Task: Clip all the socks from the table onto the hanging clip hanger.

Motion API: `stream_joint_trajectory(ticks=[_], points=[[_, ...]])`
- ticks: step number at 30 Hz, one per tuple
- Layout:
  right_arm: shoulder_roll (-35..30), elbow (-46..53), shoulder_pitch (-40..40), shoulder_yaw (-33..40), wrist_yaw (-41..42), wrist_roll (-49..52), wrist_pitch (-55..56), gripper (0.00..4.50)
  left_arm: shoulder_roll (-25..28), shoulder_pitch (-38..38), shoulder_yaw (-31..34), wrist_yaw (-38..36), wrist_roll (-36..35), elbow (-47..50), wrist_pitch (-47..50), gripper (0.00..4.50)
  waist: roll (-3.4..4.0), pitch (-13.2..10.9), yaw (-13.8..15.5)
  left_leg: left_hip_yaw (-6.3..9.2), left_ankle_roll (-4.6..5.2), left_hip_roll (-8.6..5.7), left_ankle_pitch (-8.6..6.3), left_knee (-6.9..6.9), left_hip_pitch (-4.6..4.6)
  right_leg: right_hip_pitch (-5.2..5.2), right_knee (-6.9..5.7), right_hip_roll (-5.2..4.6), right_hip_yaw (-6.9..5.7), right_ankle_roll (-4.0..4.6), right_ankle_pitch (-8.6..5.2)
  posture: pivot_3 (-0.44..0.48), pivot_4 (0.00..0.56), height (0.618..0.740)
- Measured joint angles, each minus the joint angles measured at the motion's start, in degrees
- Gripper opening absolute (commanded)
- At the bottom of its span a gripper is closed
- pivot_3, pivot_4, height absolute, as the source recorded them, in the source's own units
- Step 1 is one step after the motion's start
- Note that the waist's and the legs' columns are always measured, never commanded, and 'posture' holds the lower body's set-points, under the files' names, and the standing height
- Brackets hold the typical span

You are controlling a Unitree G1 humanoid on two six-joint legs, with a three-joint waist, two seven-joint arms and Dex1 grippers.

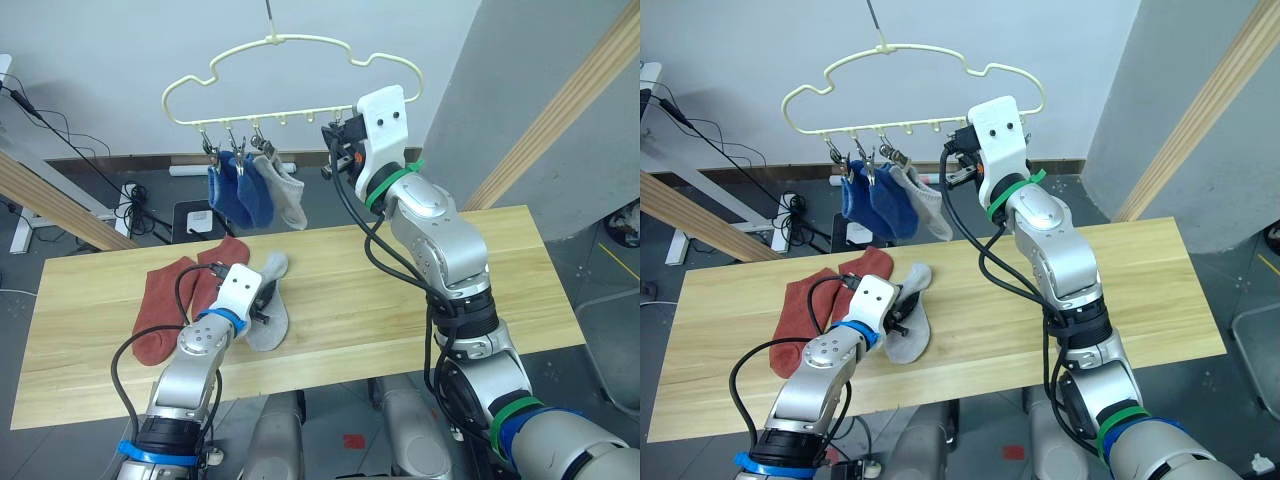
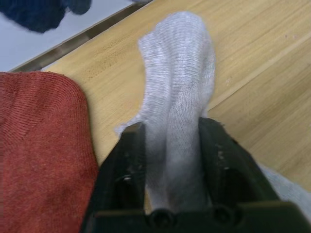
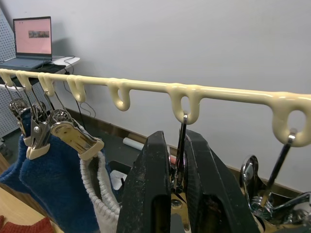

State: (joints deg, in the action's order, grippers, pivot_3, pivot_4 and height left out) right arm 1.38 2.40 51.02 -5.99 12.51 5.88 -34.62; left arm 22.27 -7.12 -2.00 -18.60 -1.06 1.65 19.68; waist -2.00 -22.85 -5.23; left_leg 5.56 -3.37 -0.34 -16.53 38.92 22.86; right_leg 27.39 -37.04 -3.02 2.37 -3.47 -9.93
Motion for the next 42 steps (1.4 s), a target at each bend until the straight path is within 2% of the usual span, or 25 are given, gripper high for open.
stream_joint_trajectory(ticks=[5,9,12,18,22,30,42], points=[[0.07,0.25,-0.15,-0.34,-0.02,0.01,-0.34,0.06,1.86,1.06,-1.44,-0.77,2.94,-0.21,-3.70,0.03,0.00,0.00,-0.07,-0.01,0.00,0.00,0.00,-0.01,0.00,0.00,0.02,0.00,0.01,0.00,0.00,-0.142,0.379,0.740],[0.21,1.06,-0.45,-0.39,-0.03,0.02,-0.79,0.06,3.63,1.31,-2.87,-0.68,6.35,-2.03,-9.08,0.00,0.00,0.00,-0.09,0.00,0.00,0.00,0.00,-0.02,0.01,0.00,0.03,0.00,0.00,0.00,0.00,-0.143,0.379,0.740],[0.26,1.34,-0.48,-0.36,-0.04,0.02,-0.91,0.06,5.74,0.75,-4.44,-0.51,9.68,-3.95,-16.89,0.00,0.00,0.00,-0.08,0.01,0.00,0.00,0.00,-0.02,0.03,0.02,0.04,-0.01,-0.01,0.00,0.00,-0.143,0.378,0.740],[0.79,1.42,-0.55,-0.40,-0.05,0.02,-1.10,0.06,7.12,-4.72,-4.34,1.31,12.47,-5.12,-32.37,0.00,0.00,0.00,-0.02,0.00,0.00,-0.01,0.00,-0.04,0.07,0.03,0.09,-0.04,-0.01,0.00,0.00,-0.149,0.376,0.740],[1.30,2.54,-0.61,-0.33,0.01,0.88,-1.94,0.06,6.05,-9.61,-3.36,3.05,12.26,-6.05,-40.16,0.00,0.00,0.00,-0.01,-0.02,0.00,-0.02,-0.01,-0.05,0.09,0.05,0.10,-0.04,-0.01,0.00,0.00,-0.151,0.375,0.740],[2.20,4.19,-0.80,0.15,0.06,3.65,-3.98,0.06,2.26,-13.33,-3.70,2.42,12.17,-8.50,-41.14,0.00,0.00,0.00,-0.91,-0.03,0.01,-0.02,0.00,-0.04,0.09,0.05,0.07,-0.04,-0.01,0.00,0.00,-0.156,0.375,0.740],[2.18,5.10,-0.85,0.13,0.20,5.03,-5.10,0.06,-0.03,-17.20,-3.45,0.35,9.73,-9.16,-37.99,0.00,0.00,0.00,-1.36,-0.03,0.01,-0.02,-0.01,-0.04,0.09,0.06,0.06,-0.03,0.00,0.00,0.00,-0.156,0.374,0.740]])
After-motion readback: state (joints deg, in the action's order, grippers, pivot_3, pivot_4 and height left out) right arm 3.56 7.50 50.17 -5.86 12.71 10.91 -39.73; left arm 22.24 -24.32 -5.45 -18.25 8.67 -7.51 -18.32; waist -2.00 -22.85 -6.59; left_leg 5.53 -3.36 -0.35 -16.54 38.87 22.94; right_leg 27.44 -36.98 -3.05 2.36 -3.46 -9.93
